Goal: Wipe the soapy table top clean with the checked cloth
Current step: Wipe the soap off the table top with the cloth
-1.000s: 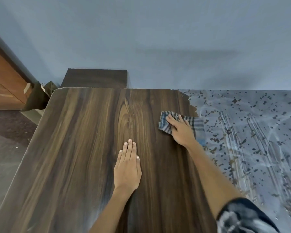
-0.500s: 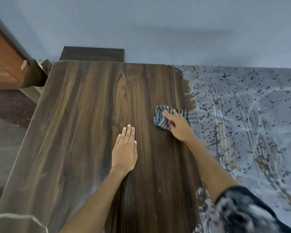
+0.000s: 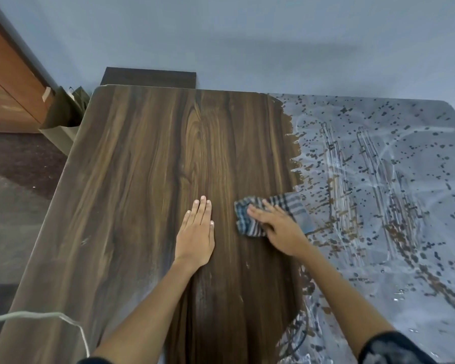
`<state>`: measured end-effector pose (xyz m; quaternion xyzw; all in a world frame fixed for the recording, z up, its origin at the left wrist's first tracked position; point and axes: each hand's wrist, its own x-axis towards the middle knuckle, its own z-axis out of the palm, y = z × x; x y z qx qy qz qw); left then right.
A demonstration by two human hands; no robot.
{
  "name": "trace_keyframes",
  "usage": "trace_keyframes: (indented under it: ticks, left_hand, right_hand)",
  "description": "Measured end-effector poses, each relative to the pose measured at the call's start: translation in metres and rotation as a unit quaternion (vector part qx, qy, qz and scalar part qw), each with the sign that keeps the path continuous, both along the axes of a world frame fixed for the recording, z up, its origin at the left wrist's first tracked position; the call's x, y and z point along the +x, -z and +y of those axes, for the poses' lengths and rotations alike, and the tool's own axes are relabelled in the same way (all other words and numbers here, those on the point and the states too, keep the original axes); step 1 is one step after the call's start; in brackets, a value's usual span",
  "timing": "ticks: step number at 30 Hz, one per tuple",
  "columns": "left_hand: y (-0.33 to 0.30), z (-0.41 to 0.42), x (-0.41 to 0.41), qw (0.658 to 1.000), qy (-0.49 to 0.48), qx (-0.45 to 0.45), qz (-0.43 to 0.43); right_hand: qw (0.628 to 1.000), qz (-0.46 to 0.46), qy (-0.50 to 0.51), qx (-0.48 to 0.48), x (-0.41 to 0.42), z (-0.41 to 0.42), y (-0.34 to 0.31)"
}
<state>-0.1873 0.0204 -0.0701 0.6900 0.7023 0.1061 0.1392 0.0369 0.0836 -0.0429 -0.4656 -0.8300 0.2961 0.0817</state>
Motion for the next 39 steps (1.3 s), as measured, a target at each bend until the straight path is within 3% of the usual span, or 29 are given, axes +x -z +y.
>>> trace_keyframes:
  ticks: [6, 10, 14, 18, 23, 27, 31, 35, 39]
  left_hand:
    - [-0.006, -0.017, 0.004, 1.000, -0.012, -0.018, -0.009]
    - [-0.009, -0.026, 0.003, 0.999, -0.003, -0.027, -0.024]
    - [-0.008, -0.038, 0.003, 0.999, 0.003, -0.025, -0.024]
    - [-0.009, -0.044, 0.006, 1.000, -0.006, -0.017, -0.026]
    - [-0.005, -0.051, 0.012, 0.999, -0.025, -0.013, -0.020]
    - [-0.001, -0.067, 0.015, 1.000, -0.017, -0.015, -0.015]
    - [0.002, -0.094, 0.023, 1.000, -0.028, -0.003, -0.008]
    - [0.000, -0.119, 0.043, 0.998, -0.064, -0.020, -0.009]
    - [-0.003, -0.136, 0.061, 0.995, -0.093, -0.035, -0.016]
  right_hand:
    - [0.990, -0.037, 0.137, 0.000, -0.049, 0.025, 0.004]
    - [0.999, 0.004, 0.033, 0.001, -0.060, -0.063, 0.004]
    - [0.999, 0.007, -0.038, -0.021, -0.005, -0.128, -0.001]
    - [0.997, -0.009, 0.067, -0.038, 0.024, -0.083, -0.005]
    - [0.987, -0.040, 0.158, -0.001, -0.028, -0.062, 0.003]
    - [0.998, -0.021, 0.056, 0.005, -0.045, -0.125, 0.005]
    - [0.996, -0.016, -0.082, -0.013, 0.005, -0.177, 0.004]
    - [0.999, -0.028, -0.013, -0.010, 0.066, -0.153, 0.002]
    - [0.996, -0.016, 0.080, -0.034, 0.045, -0.120, 0.001]
